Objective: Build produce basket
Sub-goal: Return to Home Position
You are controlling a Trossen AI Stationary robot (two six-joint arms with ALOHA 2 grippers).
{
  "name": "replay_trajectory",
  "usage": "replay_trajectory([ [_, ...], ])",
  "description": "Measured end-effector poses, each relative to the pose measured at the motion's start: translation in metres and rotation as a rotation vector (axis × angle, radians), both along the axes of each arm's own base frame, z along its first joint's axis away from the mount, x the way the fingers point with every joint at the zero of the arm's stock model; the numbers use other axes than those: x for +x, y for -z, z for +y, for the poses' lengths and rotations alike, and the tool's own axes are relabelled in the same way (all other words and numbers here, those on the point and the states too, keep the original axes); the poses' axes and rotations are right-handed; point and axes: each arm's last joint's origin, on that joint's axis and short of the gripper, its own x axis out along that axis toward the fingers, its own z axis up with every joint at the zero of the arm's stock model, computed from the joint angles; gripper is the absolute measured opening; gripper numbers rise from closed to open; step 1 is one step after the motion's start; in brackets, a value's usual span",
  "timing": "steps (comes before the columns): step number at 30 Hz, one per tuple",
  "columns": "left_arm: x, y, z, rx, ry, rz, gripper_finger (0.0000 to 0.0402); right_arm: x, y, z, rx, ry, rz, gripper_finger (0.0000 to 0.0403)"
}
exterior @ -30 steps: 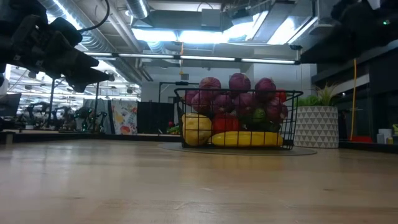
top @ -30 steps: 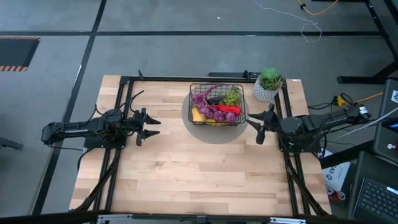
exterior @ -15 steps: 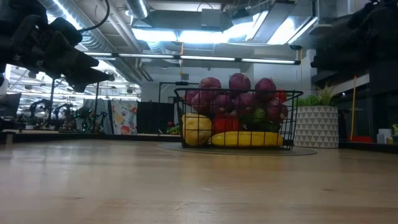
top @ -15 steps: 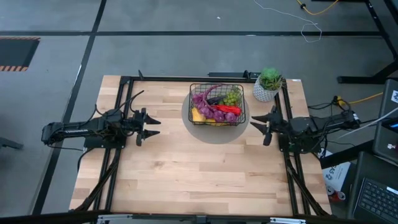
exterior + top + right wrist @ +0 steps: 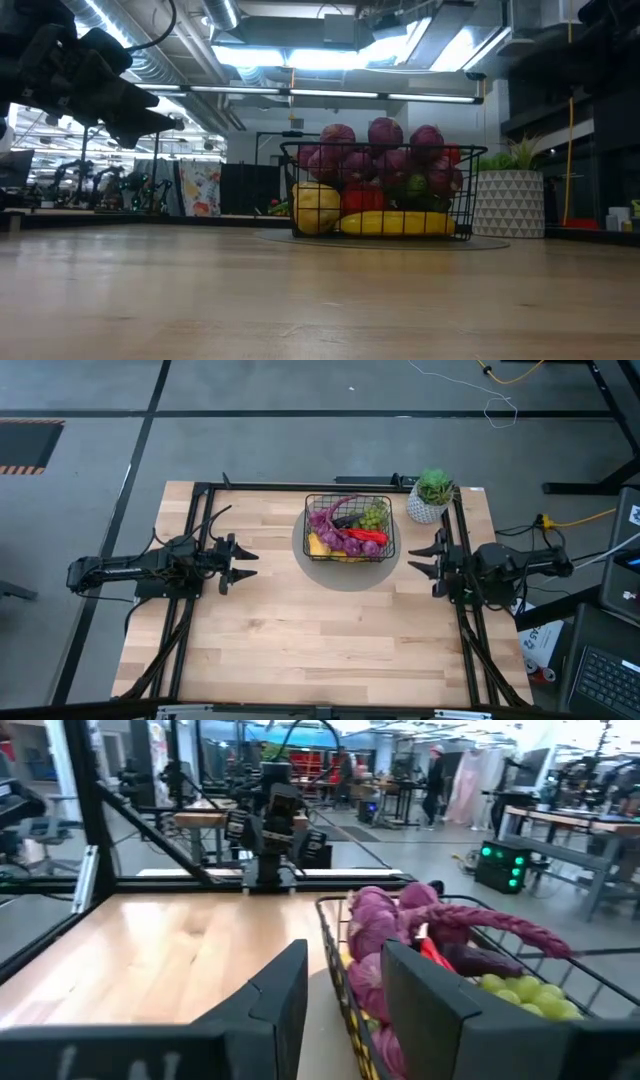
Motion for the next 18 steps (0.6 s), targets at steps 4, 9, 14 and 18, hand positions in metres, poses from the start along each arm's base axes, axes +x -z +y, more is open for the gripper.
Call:
replay_trajectory([
  [4,0.000,0.000,0.000,0.000,0.000,0.000,0.0238,0.005,0.009,-0.003,0.017,0.043,-0.015,0.0130],
  [9,0.000,0.000,0.000,0.000,0.000,0.000,0.0238,0.012,0.030,-0.006,0.015,0.082,-0.056,0.0130],
  [14,0.000,0.000,0.000,0.000,0.000,-0.001,0.0238,0.011,0.023,-0.005,-0.006,-0.009,-0.081,0.0130],
  [18,0.000,0.000,0.000,0.000,0.000,0.000,0.0238,0.011,0.026,0.000,0.031,-0.203,-0.052,0.0130],
])
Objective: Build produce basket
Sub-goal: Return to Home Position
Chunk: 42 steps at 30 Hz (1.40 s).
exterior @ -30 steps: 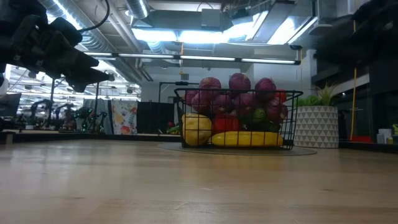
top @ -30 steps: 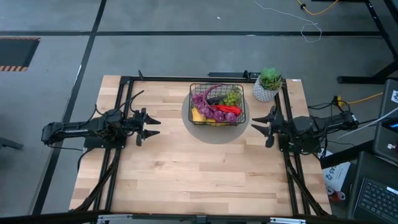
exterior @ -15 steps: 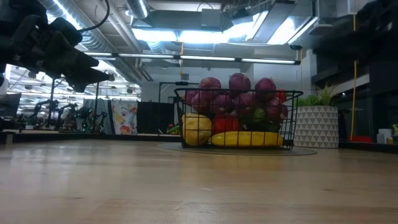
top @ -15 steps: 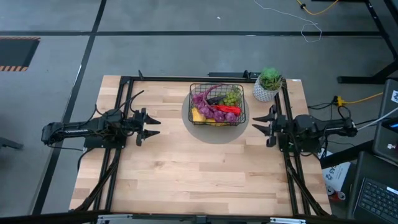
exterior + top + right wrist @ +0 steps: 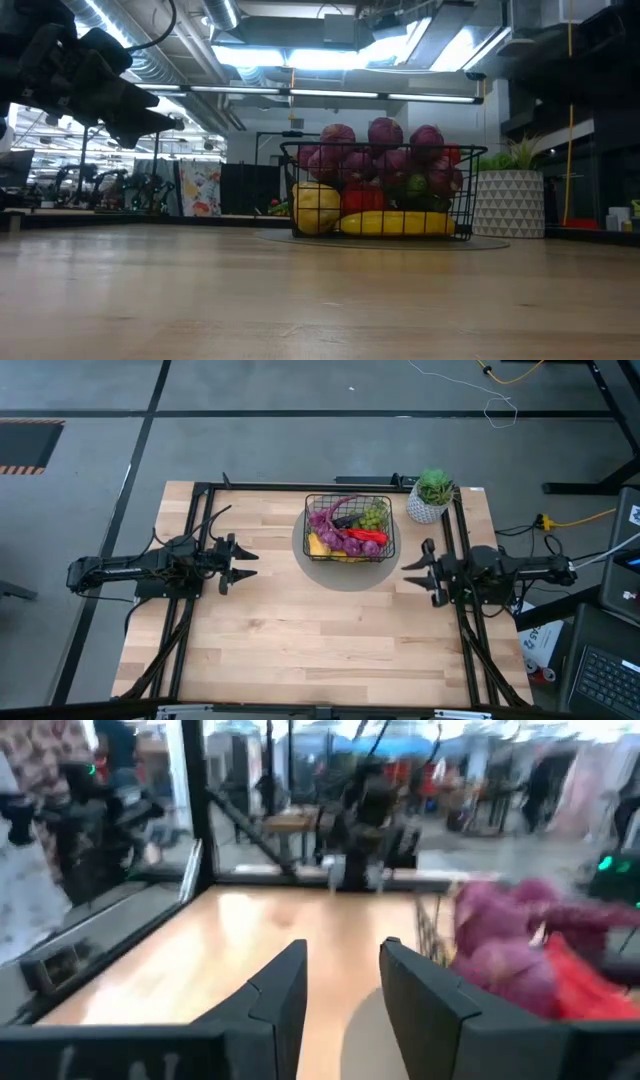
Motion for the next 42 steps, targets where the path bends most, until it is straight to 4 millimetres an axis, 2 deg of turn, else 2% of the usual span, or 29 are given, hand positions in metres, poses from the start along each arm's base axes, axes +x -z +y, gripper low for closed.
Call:
replay_trajectory([
  [5,0.0000,0.0000,0.0000,0.000,0.000,0.000,0.0238,0.0023,0.0097,0.0002,0.002,0.000,0.062,0.0130],
  [10,0.0000,0.0000,0.0000,0.000,0.000,0.000,0.0238,0.0026,0.0090,-0.0015,-0.032,0.061,0.051,0.0130],
  [27,0.0000,0.0000,0.0000,0.000,0.000,0.000,0.0238,0.0028,0.0100,-0.0005,-0.030,0.027,0.061,0.0130],
  [35,0.0000,0.0000,0.0000,0.000,0.000,0.000,0.0238,0.0028,0.0099,-0.0005,-0.083,0.029,0.057,0.0130],
  [42,0.0000,0.0000,0.0000,0.000,0.000,0.000,0.0238,0.0028,0.0099,-0.0005,-0.051,0.027,0.059,0.0130],
])
